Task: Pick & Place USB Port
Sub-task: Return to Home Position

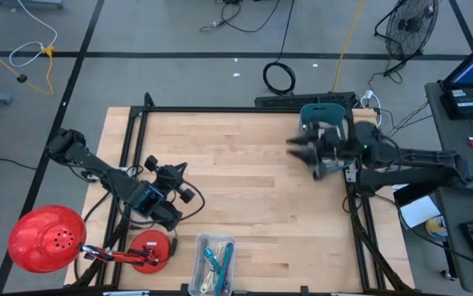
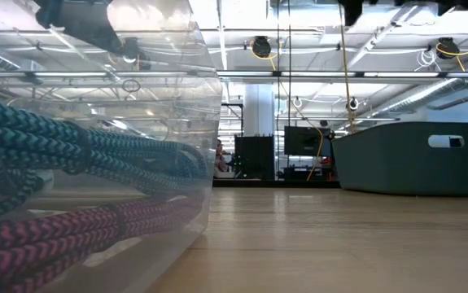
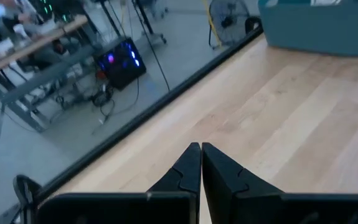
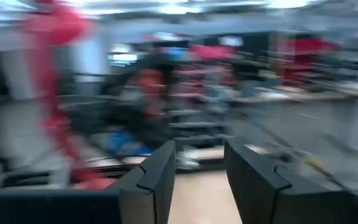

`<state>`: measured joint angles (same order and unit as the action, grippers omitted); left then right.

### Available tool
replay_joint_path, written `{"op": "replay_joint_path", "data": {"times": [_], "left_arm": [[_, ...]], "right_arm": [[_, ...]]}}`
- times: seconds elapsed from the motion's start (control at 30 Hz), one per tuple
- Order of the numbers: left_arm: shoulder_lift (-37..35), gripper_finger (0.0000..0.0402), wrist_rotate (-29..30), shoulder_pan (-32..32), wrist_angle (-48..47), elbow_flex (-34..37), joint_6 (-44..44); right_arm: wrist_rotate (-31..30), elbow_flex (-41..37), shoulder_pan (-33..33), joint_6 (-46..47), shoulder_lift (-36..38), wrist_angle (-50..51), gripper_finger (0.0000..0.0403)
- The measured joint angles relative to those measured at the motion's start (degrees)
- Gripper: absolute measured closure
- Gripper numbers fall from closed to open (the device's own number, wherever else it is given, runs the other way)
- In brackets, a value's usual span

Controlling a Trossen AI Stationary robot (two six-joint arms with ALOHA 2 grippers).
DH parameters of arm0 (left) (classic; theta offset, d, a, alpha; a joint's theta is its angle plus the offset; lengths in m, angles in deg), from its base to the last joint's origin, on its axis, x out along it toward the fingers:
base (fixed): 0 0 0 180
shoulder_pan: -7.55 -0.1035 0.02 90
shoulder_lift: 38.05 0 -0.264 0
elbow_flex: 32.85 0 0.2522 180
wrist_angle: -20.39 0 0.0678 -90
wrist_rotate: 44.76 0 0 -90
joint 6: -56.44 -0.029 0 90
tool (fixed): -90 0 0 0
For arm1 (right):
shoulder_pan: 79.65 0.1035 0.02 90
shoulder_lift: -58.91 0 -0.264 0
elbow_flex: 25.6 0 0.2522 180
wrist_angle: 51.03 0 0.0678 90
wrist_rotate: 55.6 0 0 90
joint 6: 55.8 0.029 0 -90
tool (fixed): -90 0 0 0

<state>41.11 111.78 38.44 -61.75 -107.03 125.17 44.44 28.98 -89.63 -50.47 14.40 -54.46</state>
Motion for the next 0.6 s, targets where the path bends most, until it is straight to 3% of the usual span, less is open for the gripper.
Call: {"op": "replay_joint_path", "data": {"times": [0.07, 0.17, 0.3, 0.43, 0.6], "left_arm": [[0.0, 0.0383, 2.21, 0.79, -0.01, 0.0, -0.69], [-0.46, 0.0383, 4.39, 2.95, -0.74, 0.0, -2.15], [-3.16, 0.0383, 6.7, 7.46, -3.72, 0.0, -0.64], [-7.89, 0.0383, 11.25, 14.82, -7.77, 1.78, 3.57], [-17.48, 0.0383, 16.04, 24.84, -8.28, 10.12, 9.18]], "right_arm": [[3.03, 0.0, 4.21, -0.53, -0.59, -0.62, 0.0279], [2.76, 0.0, 11.82, -4.83, -1.76, 1.59, 0.0288], [-7.1, -0.04, 21.86, -9.29, -4.01, 8.4, 0.0321], [-19.14, -0.07, 30.24, -10.02, -6.89, 14.19, 0.0381], [-25.18, -0.07, 38.24, -13.05, -8.89, 20.27, 0.0397]]}}
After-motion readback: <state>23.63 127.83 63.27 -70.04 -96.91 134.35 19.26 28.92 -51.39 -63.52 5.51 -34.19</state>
